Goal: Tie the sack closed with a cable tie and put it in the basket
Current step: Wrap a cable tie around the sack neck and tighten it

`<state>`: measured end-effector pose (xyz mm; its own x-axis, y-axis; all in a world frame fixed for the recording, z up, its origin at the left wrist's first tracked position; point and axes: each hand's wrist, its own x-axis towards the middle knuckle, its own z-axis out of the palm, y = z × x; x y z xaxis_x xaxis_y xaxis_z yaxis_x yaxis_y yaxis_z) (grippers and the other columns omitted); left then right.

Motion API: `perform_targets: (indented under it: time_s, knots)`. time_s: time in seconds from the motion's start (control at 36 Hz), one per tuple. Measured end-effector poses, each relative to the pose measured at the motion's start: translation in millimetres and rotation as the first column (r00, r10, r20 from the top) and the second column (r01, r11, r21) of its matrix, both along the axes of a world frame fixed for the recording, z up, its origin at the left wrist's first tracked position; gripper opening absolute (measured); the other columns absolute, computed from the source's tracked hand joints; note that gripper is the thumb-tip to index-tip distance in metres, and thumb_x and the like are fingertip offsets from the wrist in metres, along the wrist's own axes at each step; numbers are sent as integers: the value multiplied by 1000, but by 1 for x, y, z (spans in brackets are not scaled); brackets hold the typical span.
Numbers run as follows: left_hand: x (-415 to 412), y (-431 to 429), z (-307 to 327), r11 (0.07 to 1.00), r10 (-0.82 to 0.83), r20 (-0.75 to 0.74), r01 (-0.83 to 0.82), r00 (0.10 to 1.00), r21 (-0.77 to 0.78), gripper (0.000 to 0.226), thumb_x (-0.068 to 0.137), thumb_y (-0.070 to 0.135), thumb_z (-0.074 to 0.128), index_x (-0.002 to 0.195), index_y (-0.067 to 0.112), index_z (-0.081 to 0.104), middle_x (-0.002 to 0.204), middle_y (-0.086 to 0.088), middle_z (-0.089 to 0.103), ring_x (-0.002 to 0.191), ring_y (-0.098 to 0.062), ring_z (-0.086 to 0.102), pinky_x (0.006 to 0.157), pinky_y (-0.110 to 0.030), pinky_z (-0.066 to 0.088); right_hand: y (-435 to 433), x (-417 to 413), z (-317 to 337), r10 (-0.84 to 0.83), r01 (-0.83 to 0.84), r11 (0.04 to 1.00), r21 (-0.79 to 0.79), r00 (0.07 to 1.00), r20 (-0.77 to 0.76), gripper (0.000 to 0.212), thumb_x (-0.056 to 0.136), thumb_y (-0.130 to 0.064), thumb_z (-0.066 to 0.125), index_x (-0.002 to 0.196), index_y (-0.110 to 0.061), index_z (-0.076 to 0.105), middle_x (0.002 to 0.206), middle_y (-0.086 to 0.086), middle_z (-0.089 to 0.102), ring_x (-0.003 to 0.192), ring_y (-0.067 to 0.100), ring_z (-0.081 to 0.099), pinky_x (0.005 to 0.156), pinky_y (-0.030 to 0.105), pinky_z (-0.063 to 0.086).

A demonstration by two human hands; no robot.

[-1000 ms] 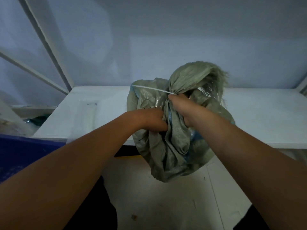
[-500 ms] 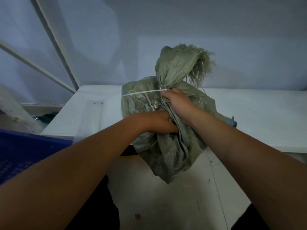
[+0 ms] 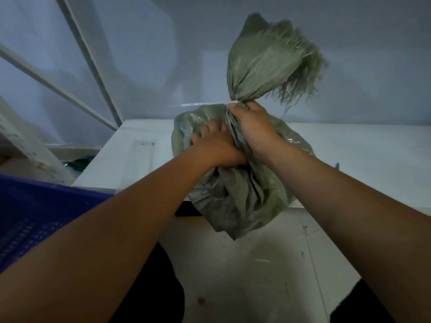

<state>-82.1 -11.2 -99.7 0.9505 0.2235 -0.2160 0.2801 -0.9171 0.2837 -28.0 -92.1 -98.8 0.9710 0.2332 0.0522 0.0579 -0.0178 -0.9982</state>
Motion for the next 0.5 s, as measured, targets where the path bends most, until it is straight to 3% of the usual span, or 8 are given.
perform_targets:
  time_s: [0.06, 0.11, 0.14, 0.19, 0.22, 0.28, 0.39, 0.5]
  knots:
    - [5, -2, 5, 1000, 15, 63, -13, 998, -28, 124, 77, 70, 68, 162, 23, -10, 170, -11, -6, 156, -33, -2, 126, -54, 3, -5, 3, 8, -5, 6, 998, 62, 1000, -16, 13, 100, -20, 59, 108, -13, 67, 109, 11, 72, 98, 24, 69, 92, 35, 57]
    - [8, 0, 12, 988, -28, 46, 35, 999, -148, 119, 69, 65, 70, 163, 21, 11, 167, -12, 17, 153, -34, 19, 125, -53, 18, -12, 7, 13, 25, -21, 996, 91, 998, -49, 14, 99, -23, 60, 106, -14, 68, 109, 12, 73, 102, 28, 71, 97, 43, 56]
    - [8, 1, 17, 957, -55, 18, 58, 998, -284, 107, 65, 55, 71, 157, 18, 31, 159, -15, 38, 144, -33, 39, 120, -51, 33, -17, 7, 15, 34, -26, 995, 100, 997, -70, 16, 99, -24, 60, 107, -13, 68, 106, 12, 74, 101, 29, 71, 95, 43, 57]
    - [5, 4, 23, 805, -81, -20, 54, 996, -590, 63, 71, 28, 70, 132, 13, 64, 126, -19, 69, 115, -36, 66, 103, -50, 54, -26, 6, 18, 61, -39, 987, 156, 989, -136, 18, 99, -26, 59, 99, -11, 70, 89, 9, 73, 86, 28, 70, 80, 39, 57]
    - [3, 6, 28, 722, -87, -41, 34, 995, -691, 48, 77, 15, 67, 125, 7, 68, 118, -23, 72, 110, -39, 69, 99, -50, 57, -30, 5, 19, 83, -46, 978, 204, 980, -180, 21, 98, -27, 58, 91, -11, 71, 79, 8, 72, 77, 28, 69, 74, 37, 55]
    - [-1, 8, 34, 612, -106, -57, 20, 993, -791, 43, 81, 3, 61, 123, -2, 68, 121, -28, 69, 114, -41, 67, 100, -49, 56, -38, 3, 21, 138, -60, 957, 283, 955, -263, 28, 96, -29, 57, 80, -9, 70, 70, 9, 69, 66, 27, 66, 67, 33, 54]
    - [-3, 7, 39, 422, -78, 10, 42, 997, -906, 45, 77, 6, 59, 122, 0, 66, 117, -26, 68, 109, -39, 66, 107, -50, 50, -51, -2, 23, 215, -92, 924, 371, 927, -306, 33, 95, -29, 51, 76, -7, 66, 63, 9, 64, 52, 23, 62, 56, 28, 51]
    - [1, 2, 42, 222, 74, 116, 98, 990, -970, 49, 77, 25, 56, 121, 4, 61, 102, -17, 59, 92, -29, 54, 87, -39, 47, -56, -3, 19, 243, -72, 885, 460, 914, -326, 27, 88, -25, 49, 90, -3, 64, 74, 14, 62, 60, 28, 58, 61, 31, 50]
